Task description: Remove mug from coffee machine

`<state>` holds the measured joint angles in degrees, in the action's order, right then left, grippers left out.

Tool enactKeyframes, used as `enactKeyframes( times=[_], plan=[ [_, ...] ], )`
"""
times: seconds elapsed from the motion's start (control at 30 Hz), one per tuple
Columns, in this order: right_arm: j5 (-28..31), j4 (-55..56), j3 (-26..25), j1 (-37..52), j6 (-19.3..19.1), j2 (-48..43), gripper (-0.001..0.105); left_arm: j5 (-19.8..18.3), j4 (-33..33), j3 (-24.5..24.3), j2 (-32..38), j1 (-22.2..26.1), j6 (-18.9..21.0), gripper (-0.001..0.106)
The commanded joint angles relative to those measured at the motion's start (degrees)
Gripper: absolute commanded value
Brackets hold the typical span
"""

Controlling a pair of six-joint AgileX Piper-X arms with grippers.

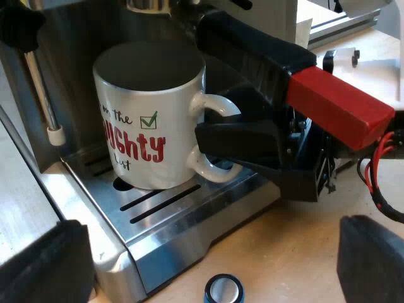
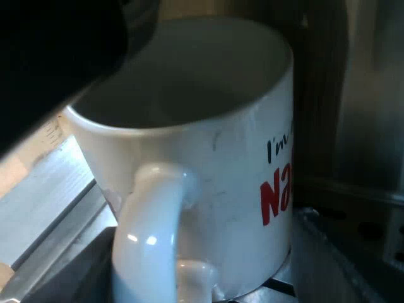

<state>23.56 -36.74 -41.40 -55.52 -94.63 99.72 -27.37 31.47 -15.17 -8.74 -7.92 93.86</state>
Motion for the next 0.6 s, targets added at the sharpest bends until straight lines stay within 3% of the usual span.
enactKeyframes(
  times=[0.03,0.27,0.53,0.6],
  plan=[
    [-1.76,0.1,-0.63,0.19,-0.44,-0.36,0.055,-0.31,-1.12,-0.26,0.16,-0.28,-0.33,0.08],
    [-1.94,0.1,-0.63,0.81,-0.68,-0.36,0.054,-0.31,-1.15,-0.26,0.16,-0.28,-0.33,0.08],
    [-1.94,0.1,-1.07,1.26,-0.68,-0.36,0.037,-0.31,-1.15,-0.26,0.16,-0.28,-0.33,0.08],
    [-1.94,0.1,-1.38,1.26,-0.78,-0.36,0.026,-0.31,-1.15,-0.26,0.16,-0.28,-0.33,0.08]
  ],
)
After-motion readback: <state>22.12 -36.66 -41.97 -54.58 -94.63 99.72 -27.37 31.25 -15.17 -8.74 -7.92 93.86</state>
